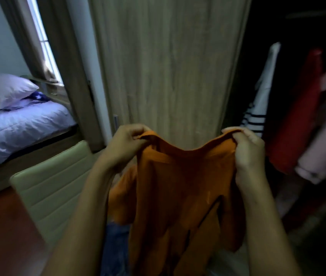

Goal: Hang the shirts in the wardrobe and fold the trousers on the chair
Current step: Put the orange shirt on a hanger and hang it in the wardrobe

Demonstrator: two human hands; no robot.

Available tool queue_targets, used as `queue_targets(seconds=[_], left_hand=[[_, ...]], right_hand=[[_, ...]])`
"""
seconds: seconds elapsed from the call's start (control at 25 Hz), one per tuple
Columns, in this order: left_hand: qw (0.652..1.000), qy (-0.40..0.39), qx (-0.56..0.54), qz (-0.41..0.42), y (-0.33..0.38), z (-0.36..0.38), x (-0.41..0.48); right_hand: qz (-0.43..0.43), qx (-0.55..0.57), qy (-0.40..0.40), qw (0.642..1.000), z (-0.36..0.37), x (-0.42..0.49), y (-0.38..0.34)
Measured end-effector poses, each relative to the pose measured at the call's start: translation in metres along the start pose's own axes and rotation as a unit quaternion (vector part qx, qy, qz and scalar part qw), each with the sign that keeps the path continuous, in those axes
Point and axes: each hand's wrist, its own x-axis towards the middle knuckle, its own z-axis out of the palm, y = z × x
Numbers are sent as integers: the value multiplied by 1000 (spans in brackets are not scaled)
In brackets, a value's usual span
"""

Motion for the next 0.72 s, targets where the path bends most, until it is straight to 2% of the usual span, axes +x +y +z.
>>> queue_targets(seconds=[0.08, 0.16, 0.36, 0.56, 0.64, 0.72], left_hand=[[994, 62, -94, 14, 21, 33, 18], [984, 106, -140, 27, 50, 69, 34], [984, 91, -114, 102, 130, 150, 59], [976, 123, -117, 139, 190, 216, 81], [977, 117, -104, 146, 207, 238, 84], [975, 121, -107, 154, 218, 256, 86]], right_hand=[[-12, -3, 20, 1000, -37, 8, -12], [-20, -39, 32, 999, -79, 17, -21], [-40, -93, 27, 994, -162, 37, -48], [-85, -103, -42, 990, -238, 57, -87], [-144, -137, 24, 980, -269, 85, -95], [-217, -197, 151, 944, -299, 121, -104]])
